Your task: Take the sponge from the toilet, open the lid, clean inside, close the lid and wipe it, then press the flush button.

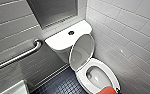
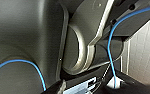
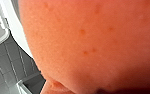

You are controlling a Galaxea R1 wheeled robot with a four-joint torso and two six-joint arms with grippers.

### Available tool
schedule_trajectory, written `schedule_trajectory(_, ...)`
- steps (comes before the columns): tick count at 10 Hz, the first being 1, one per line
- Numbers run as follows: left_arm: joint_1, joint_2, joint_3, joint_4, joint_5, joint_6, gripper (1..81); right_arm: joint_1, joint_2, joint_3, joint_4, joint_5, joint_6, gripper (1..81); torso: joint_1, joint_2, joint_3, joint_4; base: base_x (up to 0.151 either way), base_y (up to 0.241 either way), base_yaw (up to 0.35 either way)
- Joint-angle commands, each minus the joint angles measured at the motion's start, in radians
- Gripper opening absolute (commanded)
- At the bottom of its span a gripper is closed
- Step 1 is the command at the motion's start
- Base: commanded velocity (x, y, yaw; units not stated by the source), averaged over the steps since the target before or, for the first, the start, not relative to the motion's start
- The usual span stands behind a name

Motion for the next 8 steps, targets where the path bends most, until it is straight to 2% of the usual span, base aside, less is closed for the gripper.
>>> schedule_trajectory(1, 0.043, -0.017, 0.014, 0.022, 0.002, 0.001, 81.1, -0.034, -0.111, 0.059, -0.028, -0.009, 0.003, 1.0, 0.000, 0.000, 0.000, 0.000, 0.000, 0.000, 0.000)
schedule_trajectory(3, 0.046, -0.025, 0.014, 0.022, 0.002, 0.001, 81.1, -0.095, -0.158, 0.064, -0.028, 0.000, 0.001, 1.0, 0.000, 0.000, 0.000, 0.000, 0.000, 0.000, 0.000)
schedule_trajectory(5, 0.040, -0.040, 0.014, 0.010, 0.002, -0.002, 81.1, -0.204, -0.198, 0.065, -0.028, 0.053, -0.003, 1.0, 0.000, 0.000, 0.000, 0.000, 0.000, 0.000, 0.000)
schedule_trajectory(6, 0.037, -0.048, 0.014, 0.007, 0.000, -0.004, 81.1, -0.267, -0.211, 0.060, -0.038, 0.054, -0.017, 1.0, 0.000, 0.000, 0.000, 0.000, 0.000, 0.000, 0.000)
schedule_trajectory(8, 0.019, -0.060, 0.014, 0.004, 0.000, -0.010, 81.1, -0.376, -0.194, 0.014, -0.107, 0.057, -0.043, 1.0, 0.000, 0.000, 0.000, 0.000, 0.000, 0.000, 0.000)
